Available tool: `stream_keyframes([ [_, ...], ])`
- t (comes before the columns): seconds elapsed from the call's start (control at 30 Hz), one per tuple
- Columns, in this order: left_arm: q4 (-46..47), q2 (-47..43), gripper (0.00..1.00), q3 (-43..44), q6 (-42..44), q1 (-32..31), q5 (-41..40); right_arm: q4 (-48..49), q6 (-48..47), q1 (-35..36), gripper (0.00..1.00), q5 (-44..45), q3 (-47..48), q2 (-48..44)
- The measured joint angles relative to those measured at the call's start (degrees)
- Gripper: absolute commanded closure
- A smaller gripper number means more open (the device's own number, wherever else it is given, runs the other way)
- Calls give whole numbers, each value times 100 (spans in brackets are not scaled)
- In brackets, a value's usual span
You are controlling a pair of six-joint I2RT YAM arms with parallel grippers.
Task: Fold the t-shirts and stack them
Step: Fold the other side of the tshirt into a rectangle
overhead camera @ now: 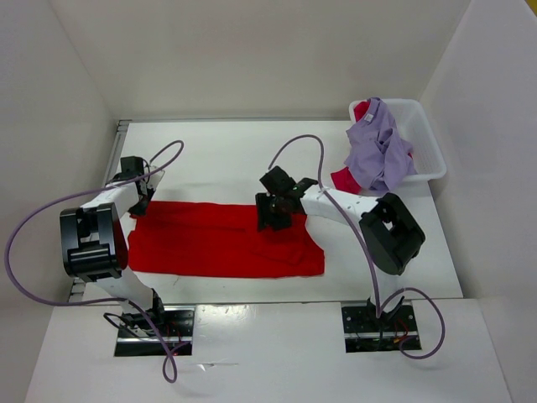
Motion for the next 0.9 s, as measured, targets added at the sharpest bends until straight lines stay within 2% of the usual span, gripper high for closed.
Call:
stream_keyframes([
  [0.43, -9, 0, 80, -2, -9, 0, 0, 111, -81, 199, 47, -284, 39, 385],
  [0.5, -9, 0, 80, -2, -11, 0, 0, 118, -83, 210, 51, -304, 39, 396],
  [0.53, -9, 0, 80, -2, -11, 0, 0, 120, -85, 212, 57, -315, 39, 398],
  [0.63, -9, 0, 80, -2, -17, 0, 0, 129, -107, 223, 69, -363, 39, 409],
  [0.67, -9, 0, 80, -2, -20, 0, 0, 129, -105, 234, 77, -382, 39, 415],
  [0.77, -11, 0, 80, -2, -24, 0, 0, 122, -103, 317, 83, -411, 39, 413],
  [0.9, -11, 0, 80, -2, -24, 0, 0, 74, -98, 564, 84, -437, 39, 385],
])
